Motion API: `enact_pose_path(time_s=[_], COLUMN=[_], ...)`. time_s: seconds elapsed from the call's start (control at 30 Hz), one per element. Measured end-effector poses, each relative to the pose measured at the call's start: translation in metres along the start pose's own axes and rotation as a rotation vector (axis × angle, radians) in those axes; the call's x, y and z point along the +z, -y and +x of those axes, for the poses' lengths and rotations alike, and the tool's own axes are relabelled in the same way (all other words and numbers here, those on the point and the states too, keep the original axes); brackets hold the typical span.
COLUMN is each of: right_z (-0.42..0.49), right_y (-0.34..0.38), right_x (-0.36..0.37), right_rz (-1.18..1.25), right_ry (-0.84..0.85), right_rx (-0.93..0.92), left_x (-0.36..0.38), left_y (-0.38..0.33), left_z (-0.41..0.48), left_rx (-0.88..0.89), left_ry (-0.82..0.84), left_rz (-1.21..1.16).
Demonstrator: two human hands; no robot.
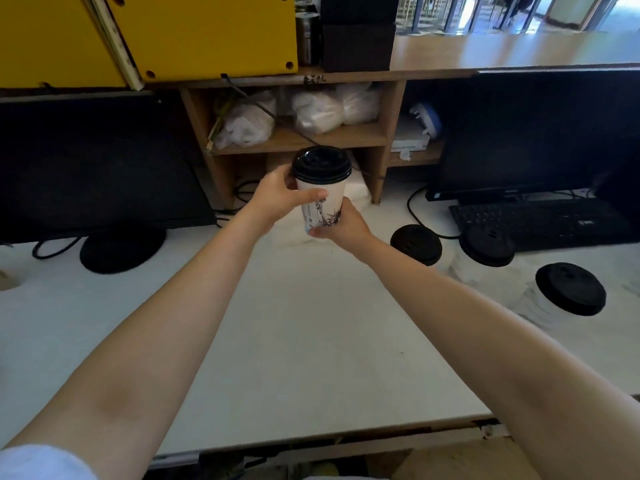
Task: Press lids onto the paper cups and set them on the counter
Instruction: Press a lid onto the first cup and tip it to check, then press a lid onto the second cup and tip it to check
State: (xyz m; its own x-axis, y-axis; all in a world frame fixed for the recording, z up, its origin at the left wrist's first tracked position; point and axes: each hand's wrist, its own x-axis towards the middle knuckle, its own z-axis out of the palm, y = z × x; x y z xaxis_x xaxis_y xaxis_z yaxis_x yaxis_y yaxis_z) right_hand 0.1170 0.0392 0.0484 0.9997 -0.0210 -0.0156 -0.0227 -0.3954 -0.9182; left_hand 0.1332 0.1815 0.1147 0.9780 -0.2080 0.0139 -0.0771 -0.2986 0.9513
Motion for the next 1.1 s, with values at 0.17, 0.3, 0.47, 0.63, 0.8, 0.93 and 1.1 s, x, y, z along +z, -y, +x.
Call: enact_pose_path(time_s=[0.17,0.3,0.47,0.63,0.8,0.93,1.1], right_z=[-0.008,-0.013,-0.012,-0.014,-0.016,-0.016,-0.024], right_y=[-0.035,-0.059,-0.074,-0.082,-0.086,-0.083,-0.076], right_x=[0.029,0.041,0.056,0.066,0.069,0.064,0.042], right_rz=[0.029,0.033,0.018,0.058,0.073,0.102,0.039], right_ry=[0.032,0.093,0.133,0.154,0.179,0.252,0.418], right_rx=[0.118,0.161,0.127,0.109,0.125,0.150,0.248], left_x=[0.008,0.009,0.008,0.001,-0.002,0.004,0.011], left_y=[0.049,0.082,0.116,0.141,0.149,0.143,0.125], left_z=[-0.011,-0.019,-0.030,-0.036,-0.038,-0.042,-0.052], left_rx=[-0.098,-0.136,-0.178,-0.236,-0.261,-0.293,-0.641], left_ry=[0.031,0.031,-0.009,-0.054,-0.026,-0.026,0.048], left_rz=[-0.058,-0.032,0.002,-0.118,-0.143,-0.091,0.270])
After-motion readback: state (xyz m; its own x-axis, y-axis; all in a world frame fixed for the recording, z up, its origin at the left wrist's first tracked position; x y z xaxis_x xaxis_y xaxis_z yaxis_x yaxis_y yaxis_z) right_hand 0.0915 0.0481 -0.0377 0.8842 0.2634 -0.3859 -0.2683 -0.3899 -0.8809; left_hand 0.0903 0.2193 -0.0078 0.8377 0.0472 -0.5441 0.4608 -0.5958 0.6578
